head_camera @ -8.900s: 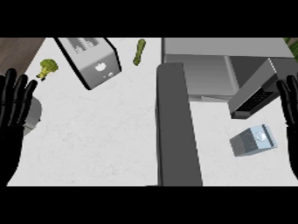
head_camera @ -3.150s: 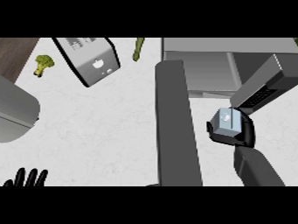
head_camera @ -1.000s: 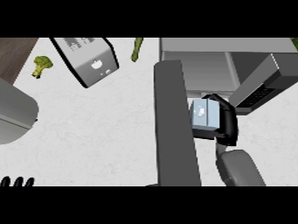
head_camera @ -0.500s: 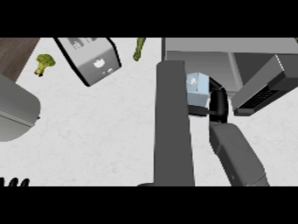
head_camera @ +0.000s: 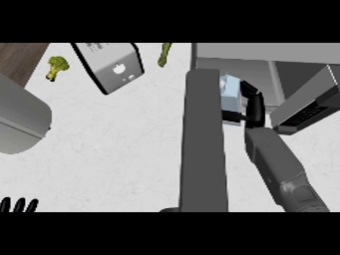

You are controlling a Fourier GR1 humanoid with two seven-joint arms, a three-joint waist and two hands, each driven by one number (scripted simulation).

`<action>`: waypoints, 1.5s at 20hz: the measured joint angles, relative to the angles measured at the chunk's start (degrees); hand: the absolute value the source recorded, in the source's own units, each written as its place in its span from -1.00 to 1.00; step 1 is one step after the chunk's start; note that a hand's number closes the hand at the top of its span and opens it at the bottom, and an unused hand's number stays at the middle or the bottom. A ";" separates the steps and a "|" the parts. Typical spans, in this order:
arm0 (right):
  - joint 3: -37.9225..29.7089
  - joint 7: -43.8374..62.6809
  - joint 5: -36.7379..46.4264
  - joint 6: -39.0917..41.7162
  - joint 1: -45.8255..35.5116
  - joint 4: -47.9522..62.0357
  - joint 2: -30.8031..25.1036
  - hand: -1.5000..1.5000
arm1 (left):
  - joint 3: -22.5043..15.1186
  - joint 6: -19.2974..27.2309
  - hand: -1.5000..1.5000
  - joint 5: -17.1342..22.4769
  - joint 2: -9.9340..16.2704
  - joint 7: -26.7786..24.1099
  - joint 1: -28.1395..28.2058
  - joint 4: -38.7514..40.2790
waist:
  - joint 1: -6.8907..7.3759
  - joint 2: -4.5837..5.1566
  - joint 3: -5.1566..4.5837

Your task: Pick up the milk, place it into the microwave and close the microwave

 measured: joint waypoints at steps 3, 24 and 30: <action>-0.45 -0.62 0.74 -0.72 -2.41 3.47 -1.47 1.00 | -0.15 -0.35 -1.00 -0.25 0.05 -0.13 -0.61 0.76 | 0.79 0.40 0.04; -3.08 -6.60 2.98 -10.05 -10.29 8.73 -7.09 1.00 | 1.35 -2.27 -1.00 0.95 1.62 0.46 -4.10 3.73 | 3.87 2.04 0.20; -3.78 -6.12 3.87 -16.94 -11.53 9.41 -8.23 1.00 | 1.84 -2.46 -1.00 1.05 2.01 0.76 -5.71 5.02 | 4.40 2.40 0.17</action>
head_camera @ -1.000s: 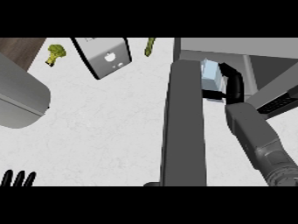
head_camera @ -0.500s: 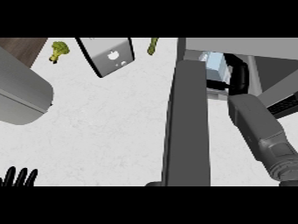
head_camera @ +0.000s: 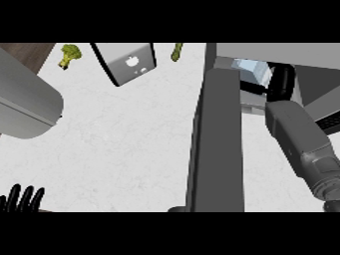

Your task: Pick up the milk, place it into the microwave and close the microwave

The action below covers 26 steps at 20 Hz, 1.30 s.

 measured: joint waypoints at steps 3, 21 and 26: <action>-0.40 0.17 0.24 -2.39 -0.50 0.20 0.11 1.00 | 0.04 -0.05 -1.00 0.01 -0.02 0.04 -0.67 0.39 | 0.48 0.21 0.03; 9.67 15.33 12.26 -13.21 0.71 8.53 -0.46 -1.00 | -1.26 -0.41 -1.00 -2.13 0.13 0.07 -3.24 2.00 | 3.22 0.82 -0.02; 11.05 14.81 13.62 -9.09 -1.43 8.84 2.13 -1.00 | -0.69 0.14 -1.00 -2.40 0.04 0.10 -4.75 2.80 | 2.89 0.70 0.08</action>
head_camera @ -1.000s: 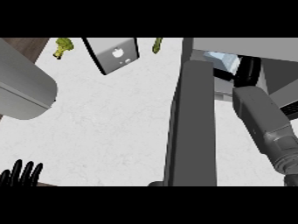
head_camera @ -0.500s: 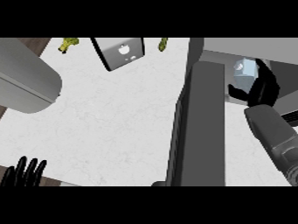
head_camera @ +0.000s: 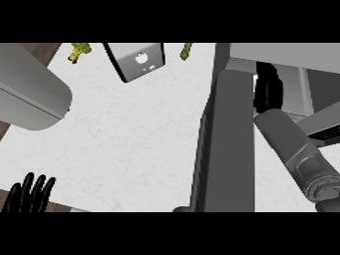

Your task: Pick up the milk, place it into the microwave and close the microwave

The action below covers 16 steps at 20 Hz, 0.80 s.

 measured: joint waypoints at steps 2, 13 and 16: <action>0.14 -0.32 0.13 1.65 -0.32 -0.10 0.78 -1.00 | 0.13 0.14 -1.00 -0.03 -0.05 -0.06 -0.03 -0.06 | -0.14 -0.08 0.04; -5.05 -5.69 -5.25 13.22 0.32 -5.05 4.32 -1.00 | 0.51 -0.41 -1.00 -0.33 0.08 -1.31 0.64 0.35 | -2.49 -0.91 0.11; -7.31 -8.73 -7.63 17.32 2.06 -6.42 4.88 -1.00 | 0.58 -0.60 -1.00 -0.21 0.08 -1.50 1.27 0.16 | -3.36 -1.20 0.09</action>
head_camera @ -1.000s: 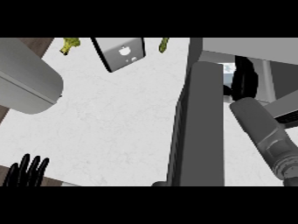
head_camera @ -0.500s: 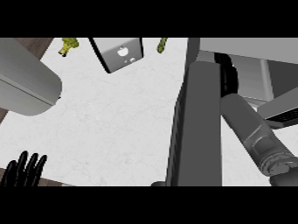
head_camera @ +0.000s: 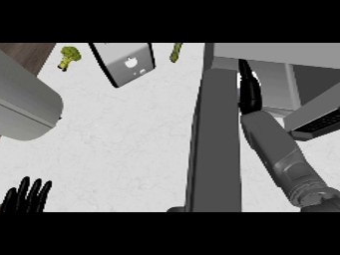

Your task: Pick up the milk, place it into the microwave and close the microwave

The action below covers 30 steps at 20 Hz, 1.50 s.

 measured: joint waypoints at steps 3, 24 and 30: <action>-2.20 -2.77 -2.33 4.41 1.75 -0.77 0.68 -1.00 | 0.26 -0.10 -1.00 0.21 0.07 -0.09 0.21 -0.23 | -0.85 -0.30 -0.03; -5.78 -18.83 -6.38 26.42 18.83 -2.45 1.81 -1.00 | -1.78 0.79 -1.00 -2.57 -1.30 1.88 4.76 -3.00 | -6.03 -2.67 -0.36; -4.27 -19.03 -5.79 30.40 24.05 -5.31 0.69 -1.00 | -3.07 0.51 -1.00 -5.67 -1.37 2.07 3.12 -0.35 | -6.99 -3.05 -0.43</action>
